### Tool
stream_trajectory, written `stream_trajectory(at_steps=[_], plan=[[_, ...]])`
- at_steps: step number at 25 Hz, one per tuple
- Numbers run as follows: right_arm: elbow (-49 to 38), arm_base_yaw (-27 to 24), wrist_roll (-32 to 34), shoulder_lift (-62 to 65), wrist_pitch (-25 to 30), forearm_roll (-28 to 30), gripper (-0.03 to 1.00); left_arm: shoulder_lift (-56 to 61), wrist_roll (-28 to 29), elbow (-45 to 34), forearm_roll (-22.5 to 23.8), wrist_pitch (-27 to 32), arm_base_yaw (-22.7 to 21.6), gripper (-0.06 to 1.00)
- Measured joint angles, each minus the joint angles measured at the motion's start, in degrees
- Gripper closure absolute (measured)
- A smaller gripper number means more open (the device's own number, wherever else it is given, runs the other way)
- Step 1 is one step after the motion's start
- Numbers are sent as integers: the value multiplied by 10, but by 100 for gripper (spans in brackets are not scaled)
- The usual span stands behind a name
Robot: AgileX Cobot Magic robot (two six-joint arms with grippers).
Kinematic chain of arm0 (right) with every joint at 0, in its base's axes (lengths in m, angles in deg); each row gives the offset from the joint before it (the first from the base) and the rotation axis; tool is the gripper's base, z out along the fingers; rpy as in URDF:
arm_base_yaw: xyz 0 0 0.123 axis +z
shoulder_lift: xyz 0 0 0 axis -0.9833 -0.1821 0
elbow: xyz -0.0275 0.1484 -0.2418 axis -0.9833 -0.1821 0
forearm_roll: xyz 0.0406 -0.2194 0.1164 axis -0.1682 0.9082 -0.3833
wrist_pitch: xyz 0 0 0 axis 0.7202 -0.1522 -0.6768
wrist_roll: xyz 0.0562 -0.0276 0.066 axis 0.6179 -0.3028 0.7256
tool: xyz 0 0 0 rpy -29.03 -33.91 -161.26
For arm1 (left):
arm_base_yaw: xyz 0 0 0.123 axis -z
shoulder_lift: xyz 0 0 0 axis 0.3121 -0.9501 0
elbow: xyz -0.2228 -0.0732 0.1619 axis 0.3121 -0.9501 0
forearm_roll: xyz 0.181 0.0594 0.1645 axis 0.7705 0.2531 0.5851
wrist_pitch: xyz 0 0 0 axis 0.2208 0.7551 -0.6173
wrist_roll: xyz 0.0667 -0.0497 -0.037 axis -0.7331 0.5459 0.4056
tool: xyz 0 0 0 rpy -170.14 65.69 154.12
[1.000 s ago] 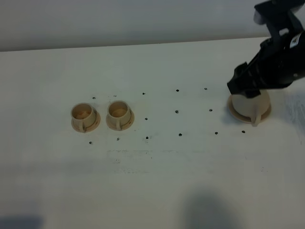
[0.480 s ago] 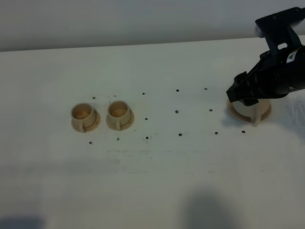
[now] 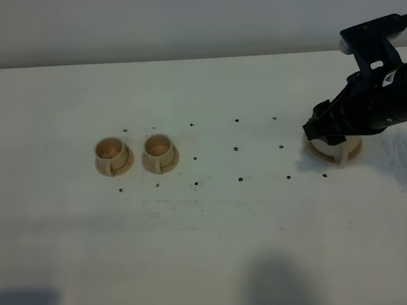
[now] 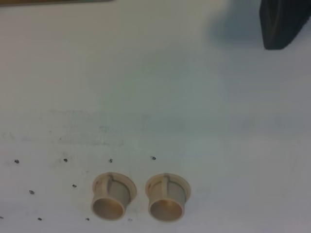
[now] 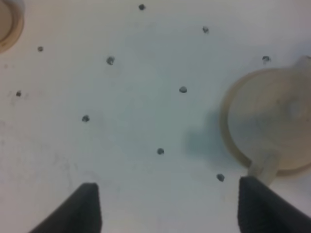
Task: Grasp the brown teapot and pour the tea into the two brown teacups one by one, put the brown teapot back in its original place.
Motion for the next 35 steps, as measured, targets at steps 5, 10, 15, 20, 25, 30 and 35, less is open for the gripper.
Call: stream_trajectory(at_steps=[5,10,15,20,25,30,35], plan=[[0,0,5,0,-10,0,39,0,0,0,0,0,0,61],[0,-1,40,0,-13,16,39,0,0,0,0,0,0,61],[0,-29,83,-2,-19,51,39,0,0,0,0,0,0,61],[0,-34,150,-23,-35,102,39,0,0,0,0,0,0,61],[11,-39,157,-72,-30,95,41,0,0,0,0,-1,0,61],[51,-44,159,-121,9,94,45,0,0,0,0,-1,0,61],[65,-51,173,-136,25,112,48,0,0,0,0,-1,0,61]])
